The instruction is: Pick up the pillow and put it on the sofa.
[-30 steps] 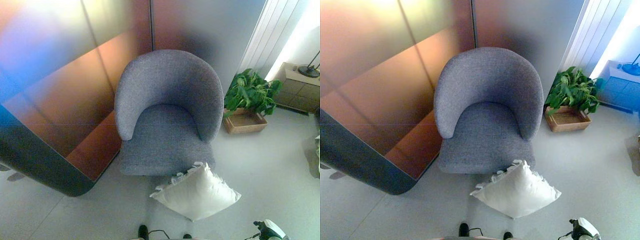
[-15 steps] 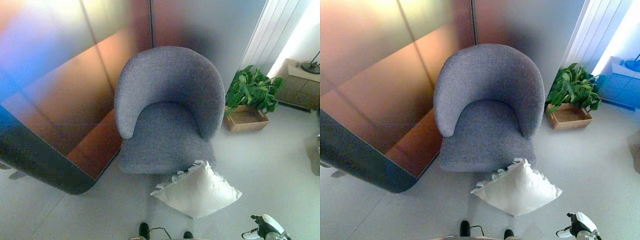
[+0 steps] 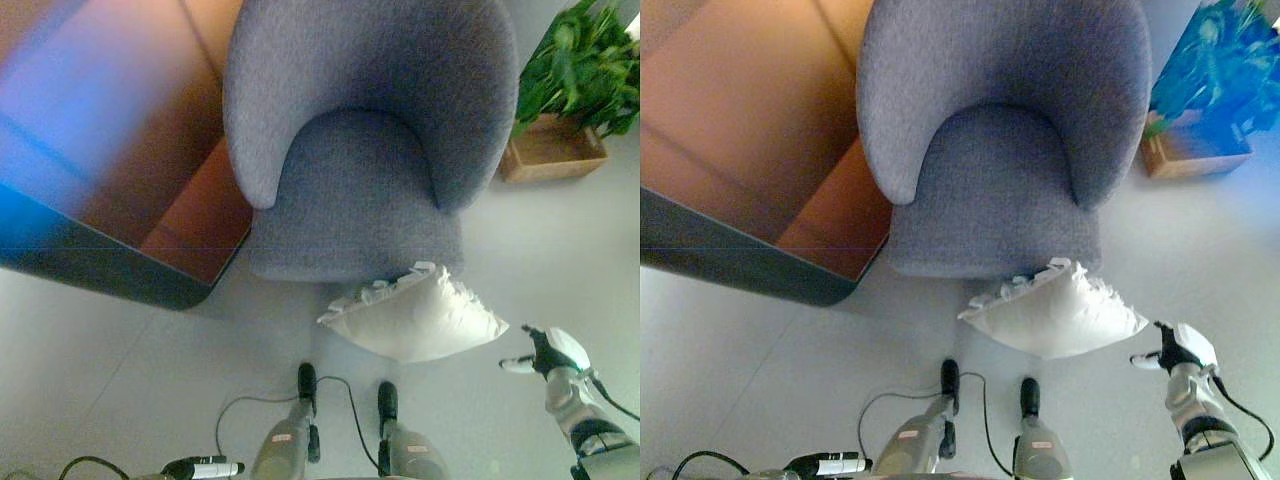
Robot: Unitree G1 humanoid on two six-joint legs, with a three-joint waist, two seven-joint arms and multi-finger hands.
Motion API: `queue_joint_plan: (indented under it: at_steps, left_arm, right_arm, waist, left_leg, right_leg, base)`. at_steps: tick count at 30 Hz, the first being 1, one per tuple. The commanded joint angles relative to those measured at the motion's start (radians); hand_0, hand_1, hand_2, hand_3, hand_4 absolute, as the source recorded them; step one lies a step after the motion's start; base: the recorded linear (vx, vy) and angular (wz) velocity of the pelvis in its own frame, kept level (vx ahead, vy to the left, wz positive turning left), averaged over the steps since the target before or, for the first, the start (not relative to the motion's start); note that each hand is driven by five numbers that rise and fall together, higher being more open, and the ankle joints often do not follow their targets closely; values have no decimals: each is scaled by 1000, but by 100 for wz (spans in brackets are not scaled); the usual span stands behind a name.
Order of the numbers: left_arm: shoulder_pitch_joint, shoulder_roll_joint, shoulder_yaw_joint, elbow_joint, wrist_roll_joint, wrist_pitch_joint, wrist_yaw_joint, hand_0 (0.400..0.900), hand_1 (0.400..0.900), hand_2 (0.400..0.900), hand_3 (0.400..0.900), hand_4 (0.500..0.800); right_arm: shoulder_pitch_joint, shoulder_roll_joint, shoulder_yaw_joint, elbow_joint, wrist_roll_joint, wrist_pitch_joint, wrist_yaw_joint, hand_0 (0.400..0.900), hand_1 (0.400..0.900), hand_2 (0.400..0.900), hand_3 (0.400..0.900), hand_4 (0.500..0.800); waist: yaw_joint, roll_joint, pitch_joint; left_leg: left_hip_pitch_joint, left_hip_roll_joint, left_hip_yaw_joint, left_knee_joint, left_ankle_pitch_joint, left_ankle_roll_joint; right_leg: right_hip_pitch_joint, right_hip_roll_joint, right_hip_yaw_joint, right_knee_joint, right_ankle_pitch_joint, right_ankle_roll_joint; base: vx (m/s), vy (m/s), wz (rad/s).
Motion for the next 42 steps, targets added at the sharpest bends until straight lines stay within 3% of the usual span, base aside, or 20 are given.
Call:
queue_joint_plan:
  at_steps: [1, 9, 19, 28, 38, 42]
  left_arm:
    - [0, 76, -41, 39, -44, 10, -8, 900, 900, 900, 900, 800]
    - [-16, 45, -73, 10, -110, -19, -8, 900, 900, 900, 900, 800]
    - [-13, 8, -97, -18, -167, -46, 0, 900, 900, 900, 900, 800]
    - [1, -30, -117, -40, -204, -65, 18, 900, 900, 900, 900, 800]
    - [1, -41, -132, -48, -227, -77, 36, 900, 900, 900, 900, 800]
    - [1, -44, -132, -51, -231, -75, 36, 900, 900, 900, 900, 800]
  right_arm:
    - [-75, -111, 43, -35, 57, -4, -62, 900, 900, 900, 900, 800]
    - [-246, -213, 78, -80, 88, -3, -28, 900, 900, 900, 900, 800]
    - [-404, -281, 120, -119, 92, 12, 7, 900, 900, 900, 900, 800]
    - [-520, -305, 163, -140, 106, 34, 36, 900, 900, 900, 900, 800]
    - [-619, -302, 217, -163, 124, 69, 36, 900, 900, 900, 900, 800]
    - [-665, -302, 228, -167, 155, 79, 73, 900, 900, 900, 900, 800]
  waist:
    - [12, -35, 39]
    - [26, 18, 102]
    - [40, 71, 142]
    - [51, 110, 163]
    - [61, 133, 168]
    - [68, 142, 168]
  left_leg:
    - [20, -47, -9, -8, -86, 8]
    - [-85, -61, -21, -8, -44, -1]
    - [-163, -81, -16, 3, -16, -5]
    - [-212, -92, -19, 3, 3, -9]
    - [-260, -98, -29, 3, 15, -7]
    - [-276, -97, -22, 4, 18, -10]
  right_leg:
    - [-122, -29, -19, 95, 14, 13]
    - [-251, -35, -36, 153, 5, 7]
    - [-345, -59, -39, 201, 2, 14]
    - [-400, -66, -27, 213, 6, 18]
    - [-455, -65, -9, 227, 8, 20]
    - [-473, -72, -16, 232, 7, 23]
  base:
    - [-66, 11, 2]
    - [-78, 29, 3]
    - [-55, 68, 2]
    - [-40, 71, -3]
    - [-4, 18, 2]
    - [7, 2, 3]
